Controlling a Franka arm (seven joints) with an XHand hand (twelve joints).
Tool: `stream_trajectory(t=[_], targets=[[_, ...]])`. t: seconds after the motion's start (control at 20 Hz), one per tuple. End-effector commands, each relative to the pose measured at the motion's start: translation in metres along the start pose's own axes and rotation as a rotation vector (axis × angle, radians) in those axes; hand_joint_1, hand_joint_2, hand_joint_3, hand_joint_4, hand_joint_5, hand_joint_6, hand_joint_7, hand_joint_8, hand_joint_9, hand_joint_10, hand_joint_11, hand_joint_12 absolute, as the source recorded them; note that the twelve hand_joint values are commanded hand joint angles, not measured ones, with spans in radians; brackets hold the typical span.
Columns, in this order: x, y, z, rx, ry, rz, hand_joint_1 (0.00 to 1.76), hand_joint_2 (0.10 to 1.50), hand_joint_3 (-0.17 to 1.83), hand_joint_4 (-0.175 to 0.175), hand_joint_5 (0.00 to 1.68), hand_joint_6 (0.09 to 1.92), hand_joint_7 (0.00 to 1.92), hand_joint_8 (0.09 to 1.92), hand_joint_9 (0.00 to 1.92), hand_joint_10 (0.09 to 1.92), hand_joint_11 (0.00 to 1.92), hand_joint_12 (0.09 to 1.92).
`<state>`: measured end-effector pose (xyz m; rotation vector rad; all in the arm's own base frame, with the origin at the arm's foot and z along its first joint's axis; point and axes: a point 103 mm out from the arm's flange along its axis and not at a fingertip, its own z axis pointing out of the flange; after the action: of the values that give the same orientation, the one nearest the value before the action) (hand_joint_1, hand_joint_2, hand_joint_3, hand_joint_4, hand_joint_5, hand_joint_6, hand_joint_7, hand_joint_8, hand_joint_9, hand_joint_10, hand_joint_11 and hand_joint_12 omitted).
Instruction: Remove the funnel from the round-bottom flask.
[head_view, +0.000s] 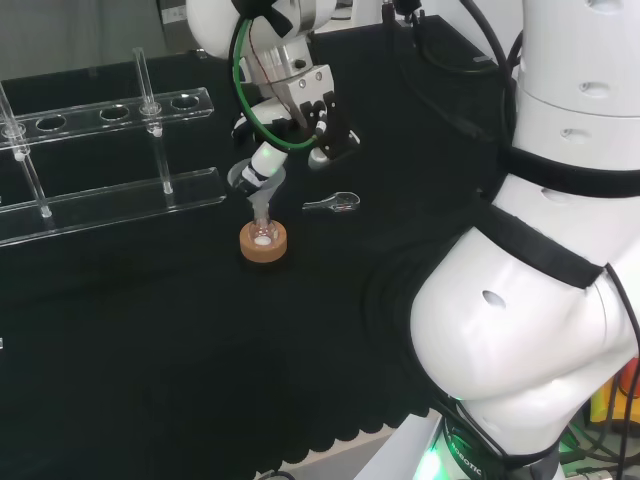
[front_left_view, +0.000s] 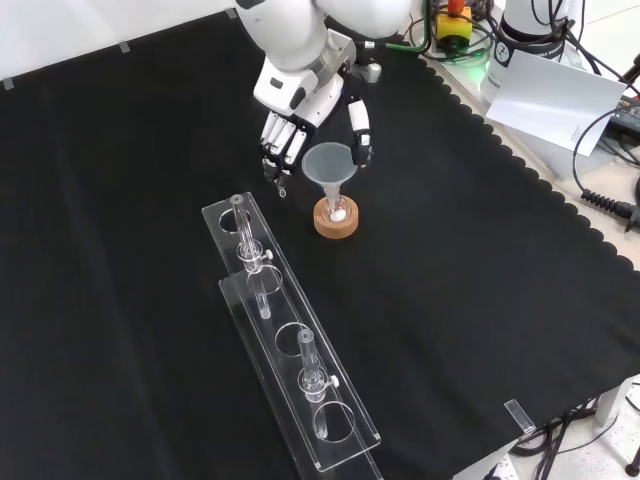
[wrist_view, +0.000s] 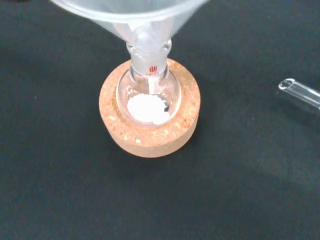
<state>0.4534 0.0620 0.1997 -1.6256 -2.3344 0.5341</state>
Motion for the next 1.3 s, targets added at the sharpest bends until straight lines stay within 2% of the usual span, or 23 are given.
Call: stream_trajectory(t=[0.05, 0.7, 0.95, 1.3], targets=[[-0.001, -0.008, -0.01, -0.018, -0.002, 0.011, 0.52, 0.74, 0.22, -0.035, 0.0, 0.09, 0.0, 0.6, 0.23, 0.81, 0.37, 1.36], [0.02, -0.002, 0.0, 0.008, 0.004, -0.017, 0.53, 0.75, 0.22, -0.036, 0.0, 0.09, 0.0, 0.64, 0.25, 0.81, 0.37, 1.36], [0.019, 0.001, 0.004, 0.019, -0.001, -0.013, 0.53, 0.75, 0.22, -0.036, 0.0, 0.09, 0.0, 0.64, 0.26, 0.81, 0.37, 1.36], [0.002, 0.001, 0.011, 0.048, -0.006, 0.002, 0.53, 0.75, 0.22, -0.036, 0.0, 0.09, 0.0, 0.64, 0.25, 0.8, 0.37, 1.36]])
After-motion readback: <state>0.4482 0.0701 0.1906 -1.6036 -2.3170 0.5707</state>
